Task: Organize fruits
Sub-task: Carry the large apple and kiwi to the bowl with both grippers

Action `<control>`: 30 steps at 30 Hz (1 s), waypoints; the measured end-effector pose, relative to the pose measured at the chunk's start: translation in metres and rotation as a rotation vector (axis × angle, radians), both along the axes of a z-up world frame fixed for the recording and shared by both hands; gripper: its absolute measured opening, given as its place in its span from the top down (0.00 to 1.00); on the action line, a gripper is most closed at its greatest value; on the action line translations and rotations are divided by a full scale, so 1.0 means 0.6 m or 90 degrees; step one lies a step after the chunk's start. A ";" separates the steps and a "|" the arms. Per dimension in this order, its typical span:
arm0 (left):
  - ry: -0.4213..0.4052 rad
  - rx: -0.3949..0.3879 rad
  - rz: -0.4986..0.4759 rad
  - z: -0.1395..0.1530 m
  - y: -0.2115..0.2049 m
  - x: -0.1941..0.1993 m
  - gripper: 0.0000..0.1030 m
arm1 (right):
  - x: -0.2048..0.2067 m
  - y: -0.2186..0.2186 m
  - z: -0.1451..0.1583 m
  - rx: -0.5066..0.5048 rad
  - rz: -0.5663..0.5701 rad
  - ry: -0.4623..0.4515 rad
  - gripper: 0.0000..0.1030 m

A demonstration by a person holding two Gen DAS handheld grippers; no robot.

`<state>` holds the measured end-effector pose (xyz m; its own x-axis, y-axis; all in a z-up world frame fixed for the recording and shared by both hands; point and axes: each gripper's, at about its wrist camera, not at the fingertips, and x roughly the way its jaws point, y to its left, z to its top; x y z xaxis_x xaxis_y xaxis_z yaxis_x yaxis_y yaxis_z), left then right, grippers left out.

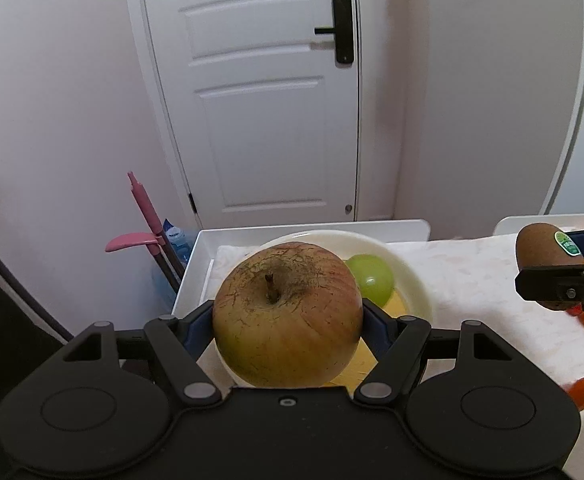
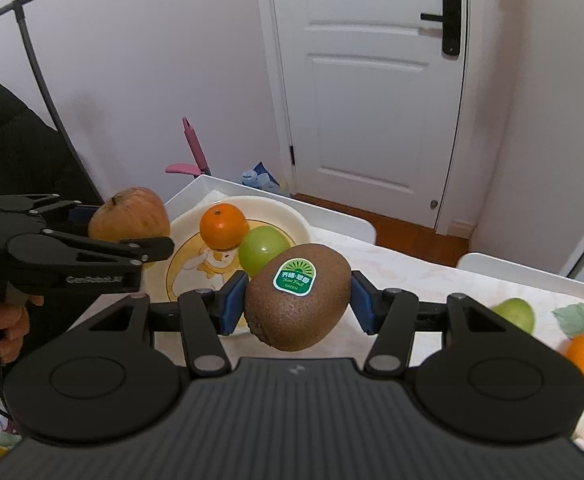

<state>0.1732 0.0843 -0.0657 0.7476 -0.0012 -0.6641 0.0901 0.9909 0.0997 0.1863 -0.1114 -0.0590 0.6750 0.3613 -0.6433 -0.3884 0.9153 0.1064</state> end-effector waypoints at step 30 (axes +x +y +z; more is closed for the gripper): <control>0.041 0.061 -0.077 -0.088 0.028 0.081 0.00 | 0.087 0.081 -0.060 -0.040 -0.029 0.064 0.33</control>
